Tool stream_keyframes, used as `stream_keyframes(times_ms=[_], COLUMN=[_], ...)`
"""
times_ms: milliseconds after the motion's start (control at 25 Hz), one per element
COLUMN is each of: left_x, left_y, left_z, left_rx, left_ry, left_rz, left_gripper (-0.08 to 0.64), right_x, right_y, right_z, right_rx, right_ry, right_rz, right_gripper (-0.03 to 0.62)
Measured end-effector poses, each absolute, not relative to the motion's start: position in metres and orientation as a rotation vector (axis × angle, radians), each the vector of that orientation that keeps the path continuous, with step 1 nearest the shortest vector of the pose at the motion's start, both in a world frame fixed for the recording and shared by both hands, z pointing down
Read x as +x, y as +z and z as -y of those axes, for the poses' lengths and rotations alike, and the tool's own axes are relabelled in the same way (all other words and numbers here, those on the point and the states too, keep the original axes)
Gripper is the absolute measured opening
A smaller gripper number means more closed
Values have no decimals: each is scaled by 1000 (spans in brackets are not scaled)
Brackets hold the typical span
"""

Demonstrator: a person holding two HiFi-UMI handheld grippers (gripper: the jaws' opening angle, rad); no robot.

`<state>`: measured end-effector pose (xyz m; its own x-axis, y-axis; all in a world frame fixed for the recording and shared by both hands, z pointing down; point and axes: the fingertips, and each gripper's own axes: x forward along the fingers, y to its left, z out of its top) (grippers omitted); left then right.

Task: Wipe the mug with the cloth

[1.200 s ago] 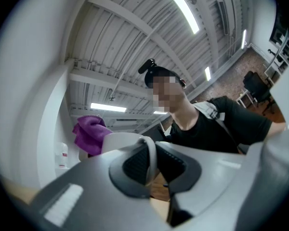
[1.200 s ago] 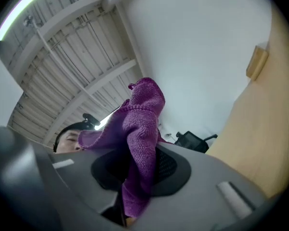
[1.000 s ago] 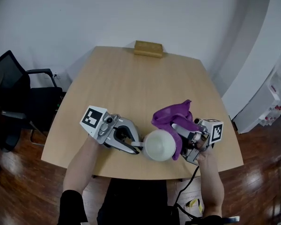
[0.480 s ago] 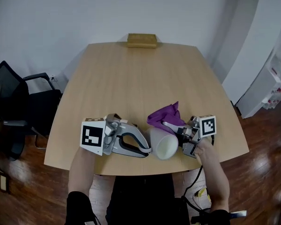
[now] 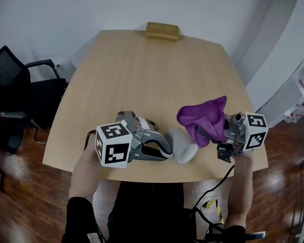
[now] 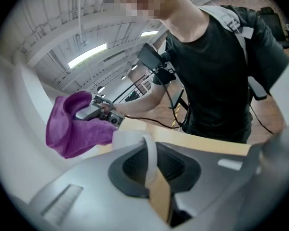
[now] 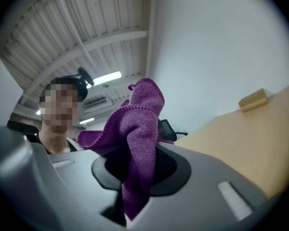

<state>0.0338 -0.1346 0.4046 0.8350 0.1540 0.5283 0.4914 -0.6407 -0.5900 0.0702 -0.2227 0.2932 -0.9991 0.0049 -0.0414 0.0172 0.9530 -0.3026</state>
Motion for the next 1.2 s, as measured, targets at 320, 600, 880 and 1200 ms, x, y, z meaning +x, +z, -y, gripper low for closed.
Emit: stream_keyframes(times_ms=[320, 600, 880, 1200], left_x=[34, 37, 29, 36], left_y=[417, 413, 417, 415], left_z=[130, 129, 132, 131], left_rx=[-2286, -2322, -2335, -2314], left_ry=[-566, -532, -536, -532], left_rz=[551, 567, 561, 549], left_gripper=[54, 55, 55, 55], right_x=[26, 33, 58, 14], right_y=[357, 401, 308, 356], right_z=[218, 275, 233, 204], right_rx=[241, -165, 185, 417], right_ry=[-602, -701, -427, -395], right_rz=[-3302, -3383, -3125, -3397], right_gripper=[77, 77, 77, 77])
